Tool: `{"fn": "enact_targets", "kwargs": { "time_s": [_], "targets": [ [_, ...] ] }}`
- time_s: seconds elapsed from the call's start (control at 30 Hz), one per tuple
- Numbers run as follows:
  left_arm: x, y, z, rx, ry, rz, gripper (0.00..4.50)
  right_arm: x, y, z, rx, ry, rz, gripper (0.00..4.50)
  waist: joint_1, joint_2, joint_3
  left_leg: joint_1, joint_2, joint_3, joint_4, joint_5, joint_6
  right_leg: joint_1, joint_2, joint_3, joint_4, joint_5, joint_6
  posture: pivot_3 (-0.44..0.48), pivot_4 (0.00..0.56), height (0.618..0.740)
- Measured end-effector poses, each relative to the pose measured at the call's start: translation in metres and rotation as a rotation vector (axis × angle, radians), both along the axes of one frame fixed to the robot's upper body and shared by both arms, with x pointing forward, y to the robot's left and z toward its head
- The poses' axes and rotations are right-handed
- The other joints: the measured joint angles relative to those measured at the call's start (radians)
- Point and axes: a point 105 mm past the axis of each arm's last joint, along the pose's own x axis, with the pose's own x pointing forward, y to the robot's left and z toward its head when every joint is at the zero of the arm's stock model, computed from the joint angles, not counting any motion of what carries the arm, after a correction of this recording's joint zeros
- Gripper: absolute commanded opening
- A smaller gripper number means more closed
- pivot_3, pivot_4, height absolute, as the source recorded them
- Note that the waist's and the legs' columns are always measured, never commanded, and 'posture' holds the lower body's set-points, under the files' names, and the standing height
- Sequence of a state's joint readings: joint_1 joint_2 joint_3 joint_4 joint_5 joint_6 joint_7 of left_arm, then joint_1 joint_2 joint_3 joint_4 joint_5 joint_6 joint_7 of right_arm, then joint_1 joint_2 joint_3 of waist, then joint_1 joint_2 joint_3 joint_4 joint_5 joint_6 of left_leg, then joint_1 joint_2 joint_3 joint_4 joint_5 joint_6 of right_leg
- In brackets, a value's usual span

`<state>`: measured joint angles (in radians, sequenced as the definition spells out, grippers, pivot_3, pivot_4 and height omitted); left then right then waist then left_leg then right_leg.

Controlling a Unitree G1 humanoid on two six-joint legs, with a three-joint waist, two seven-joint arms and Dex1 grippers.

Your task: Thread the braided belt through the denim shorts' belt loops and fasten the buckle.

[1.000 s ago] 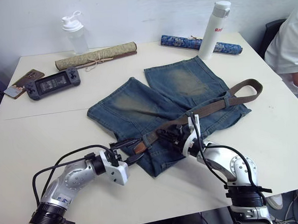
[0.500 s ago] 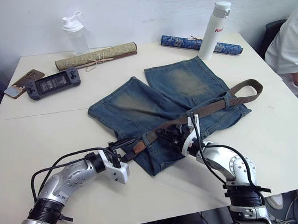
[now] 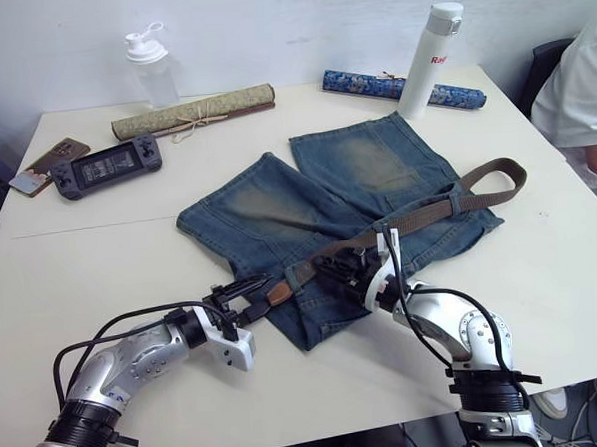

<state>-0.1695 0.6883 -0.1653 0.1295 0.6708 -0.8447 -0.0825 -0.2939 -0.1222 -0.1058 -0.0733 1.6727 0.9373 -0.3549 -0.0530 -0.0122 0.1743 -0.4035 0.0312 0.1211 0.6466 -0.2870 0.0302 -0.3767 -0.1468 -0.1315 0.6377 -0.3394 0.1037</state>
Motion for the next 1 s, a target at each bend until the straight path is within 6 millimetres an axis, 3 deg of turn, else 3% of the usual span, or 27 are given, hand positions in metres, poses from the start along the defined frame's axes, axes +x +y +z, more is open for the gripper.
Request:
{"fn": "enact_targets", "kwargs": {
  "time_s": [0.1,0.13,0.2,0.3,0.37,0.67,0.77,0.83,1.0],
  "targets": [
    [0.001,0.000,0.001,-0.003,-0.004,0.004,2.98,0.000,0.000,0.000,0.000,0.000,0.000,0.00,0.000,0.000,0.000,0.000,0.000,0.000,0.000,0.000,0.000,0.000,0.000,0.000,0.000,0.000,0.000,0.000,0.150,0.717],
    [0.001,0.000,0.001,-0.003,-0.005,0.004,2.74,0.000,0.000,0.000,0.000,0.000,0.000,0.00,0.000,0.000,0.000,0.000,0.000,0.000,0.000,0.000,0.000,0.000,0.000,0.000,0.000,0.000,0.000,0.000,0.150,0.717],
    [0.001,-0.001,0.001,-0.004,-0.005,0.005,2.16,0.000,0.000,0.000,-0.001,0.000,0.000,0.00,0.000,0.000,0.000,0.000,0.000,0.000,0.000,0.000,0.000,0.000,0.000,0.000,0.000,0.000,0.000,0.000,0.150,0.717],
    [0.002,-0.002,0.009,-0.014,-0.036,-0.003,0.73,0.000,0.000,0.000,-0.002,0.000,-0.001,0.00,0.002,0.001,0.000,0.000,0.000,0.000,0.000,0.000,0.000,0.000,0.000,0.000,0.000,0.000,0.000,0.000,0.150,0.717],
    [0.002,-0.004,0.014,-0.018,-0.055,-0.009,0.02,0.000,-0.001,-0.001,-0.001,0.001,-0.005,0.00,0.003,0.001,-0.001,0.000,0.000,0.000,0.000,0.000,0.000,0.000,-0.001,0.000,0.000,0.000,0.000,0.000,0.150,0.717],
    [0.001,-0.004,0.015,-0.014,-0.059,-0.009,0.02,0.000,-0.002,-0.001,-0.011,0.003,-0.005,0.00,0.004,0.001,-0.001,0.000,0.000,0.000,0.000,0.000,0.000,0.000,-0.001,0.000,0.000,0.000,0.000,0.000,0.150,0.717],
    [0.001,-0.005,0.015,-0.009,-0.061,-0.009,0.00,0.000,-0.002,-0.003,-0.022,0.017,-0.010,1.04,0.006,0.001,0.000,0.000,0.000,0.000,0.000,0.000,0.000,0.000,-0.001,0.000,0.000,0.000,0.000,0.000,0.150,0.717],
    [0.000,-0.006,0.016,-0.006,-0.066,-0.015,0.00,-0.002,-0.005,-0.008,-0.023,0.040,-0.020,2.11,0.010,0.003,0.001,-0.002,-0.001,0.000,0.000,0.000,0.000,-0.001,-0.001,0.000,-0.001,0.000,0.000,0.000,0.150,0.717],
    [-0.002,-0.007,0.015,-0.002,-0.068,-0.020,0.00,-0.008,-0.013,0.007,0.000,0.003,-0.026,4.47,0.021,0.005,0.002,-0.002,-0.001,0.001,0.000,0.000,0.000,-0.001,-0.001,0.000,-0.001,0.000,0.000,0.000,0.150,0.717]
  ]
}}
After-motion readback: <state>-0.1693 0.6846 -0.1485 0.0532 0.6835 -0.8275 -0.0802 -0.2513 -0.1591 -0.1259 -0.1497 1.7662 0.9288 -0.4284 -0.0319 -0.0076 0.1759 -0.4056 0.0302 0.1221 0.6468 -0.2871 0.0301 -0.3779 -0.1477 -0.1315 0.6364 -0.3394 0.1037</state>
